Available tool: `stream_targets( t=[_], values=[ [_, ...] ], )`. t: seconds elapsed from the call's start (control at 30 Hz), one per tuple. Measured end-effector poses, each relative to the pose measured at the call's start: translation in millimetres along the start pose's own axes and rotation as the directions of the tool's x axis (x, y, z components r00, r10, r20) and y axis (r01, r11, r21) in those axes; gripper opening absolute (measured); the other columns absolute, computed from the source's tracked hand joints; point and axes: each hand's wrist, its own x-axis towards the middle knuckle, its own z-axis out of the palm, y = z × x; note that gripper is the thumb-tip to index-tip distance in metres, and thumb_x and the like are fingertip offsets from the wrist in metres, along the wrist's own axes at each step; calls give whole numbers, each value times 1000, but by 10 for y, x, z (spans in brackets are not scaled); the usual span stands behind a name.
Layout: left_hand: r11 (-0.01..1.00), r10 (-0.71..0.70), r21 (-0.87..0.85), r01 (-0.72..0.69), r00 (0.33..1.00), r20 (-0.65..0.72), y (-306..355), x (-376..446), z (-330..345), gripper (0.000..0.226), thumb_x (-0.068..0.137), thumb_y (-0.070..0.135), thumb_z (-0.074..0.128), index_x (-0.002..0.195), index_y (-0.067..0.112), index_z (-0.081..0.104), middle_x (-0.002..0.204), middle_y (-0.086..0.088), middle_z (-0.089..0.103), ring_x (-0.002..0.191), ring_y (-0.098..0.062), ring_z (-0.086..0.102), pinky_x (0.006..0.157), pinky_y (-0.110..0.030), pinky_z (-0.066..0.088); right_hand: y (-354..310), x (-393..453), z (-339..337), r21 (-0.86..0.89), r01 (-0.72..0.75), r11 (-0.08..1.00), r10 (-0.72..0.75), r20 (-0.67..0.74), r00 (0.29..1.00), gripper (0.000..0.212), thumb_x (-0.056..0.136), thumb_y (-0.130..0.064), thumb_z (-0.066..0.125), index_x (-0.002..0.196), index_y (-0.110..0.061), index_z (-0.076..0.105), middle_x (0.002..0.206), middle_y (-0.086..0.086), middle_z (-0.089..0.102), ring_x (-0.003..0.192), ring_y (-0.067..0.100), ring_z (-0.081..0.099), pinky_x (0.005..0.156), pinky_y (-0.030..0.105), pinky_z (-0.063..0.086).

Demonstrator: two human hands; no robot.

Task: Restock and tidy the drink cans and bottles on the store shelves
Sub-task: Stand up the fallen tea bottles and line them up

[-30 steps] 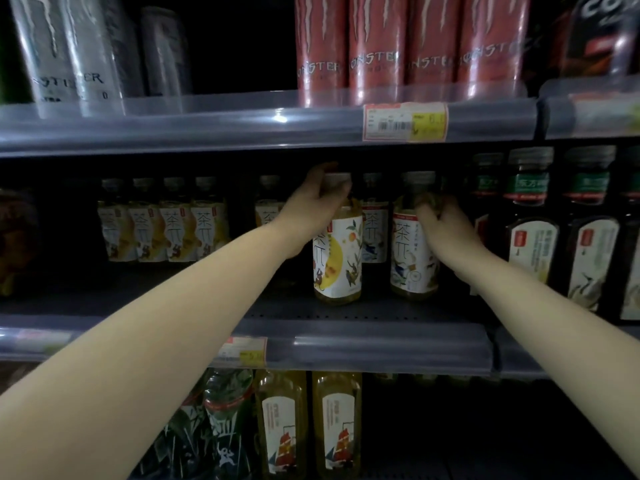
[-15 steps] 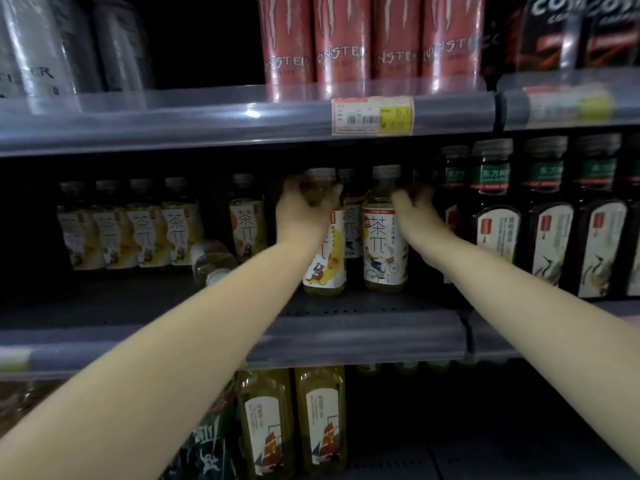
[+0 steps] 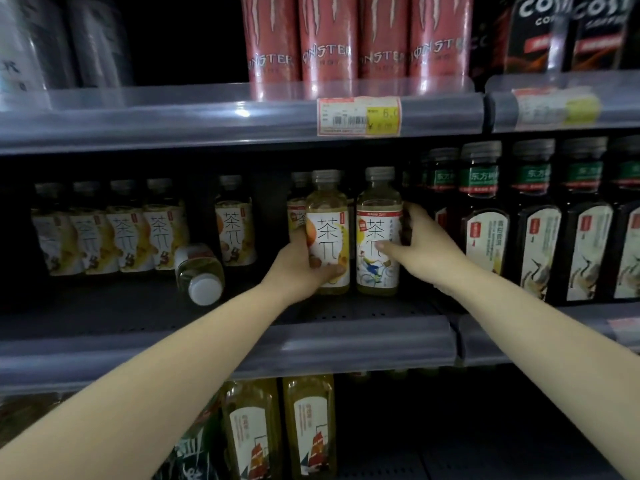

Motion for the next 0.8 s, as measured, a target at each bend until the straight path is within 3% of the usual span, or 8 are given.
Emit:
stream_targets(
  t=[0.13, 0.23, 0.37, 0.5, 0.67, 0.8],
  values=[
    [1000, -15, 7, 16, 1000, -6, 141, 76, 104, 86, 72, 30, 82, 138, 15, 29, 136, -2, 51, 115, -13, 52, 78, -18, 44, -76, -50, 185, -47, -3, 999, -1, -85, 996, 81, 79, -30, 76, 142, -13, 28, 133, 5, 56, 121, 23, 55, 83, 25, 40],
    [998, -32, 51, 32, 999, -16, 173, 91, 121, 90, 70, 33, 83, 138, 14, 29, 137, -4, 49, 123, -22, 51, 83, -24, 44, -78, -86, 287, 4, -11, 1000, 11, -194, 981, 84, 78, -25, 78, 140, -6, 24, 130, 10, 55, 116, 23, 58, 80, 22, 42],
    [999, -28, 47, 28, 1000, -1, 212, 100, 128, 90, 69, 31, 84, 137, 12, 28, 137, -4, 49, 124, -22, 51, 88, -27, 46, -83, -50, 275, -153, -29, 988, 1, -180, 984, 74, 80, -27, 75, 133, -3, 30, 124, 13, 57, 111, 27, 60, 75, 26, 47],
    [995, -39, 90, 40, 999, -11, 251, 84, 164, 91, 69, 32, 84, 138, 13, 28, 137, -6, 50, 123, -23, 52, 99, -40, 49, -105, -9, 246, -258, -60, 964, 13, -180, 984, 73, 76, -27, 74, 132, -1, 36, 124, 16, 53, 110, 29, 57, 80, 31, 50],
    [986, -46, 161, 53, 998, -47, 268, 65, 195, 89, 72, 32, 81, 139, 11, 27, 138, -8, 47, 124, -25, 51, 96, -36, 49, -90, -55, 264, -101, -49, 994, 30, -185, 982, 75, 80, -18, 73, 136, -5, 25, 121, 11, 55, 99, 20, 56, 74, 25, 42],
    [952, 26, 302, -48, 997, 78, 289, -68, 32, 77, 77, 40, 76, 140, 14, 39, 137, -6, 52, 124, -21, 51, 98, -29, 46, -48, -115, 300, -162, 18, 987, -59, -251, 966, 67, 83, -17, 72, 136, -3, 34, 128, 14, 55, 118, 28, 55, 84, 24, 37]
  ],
)
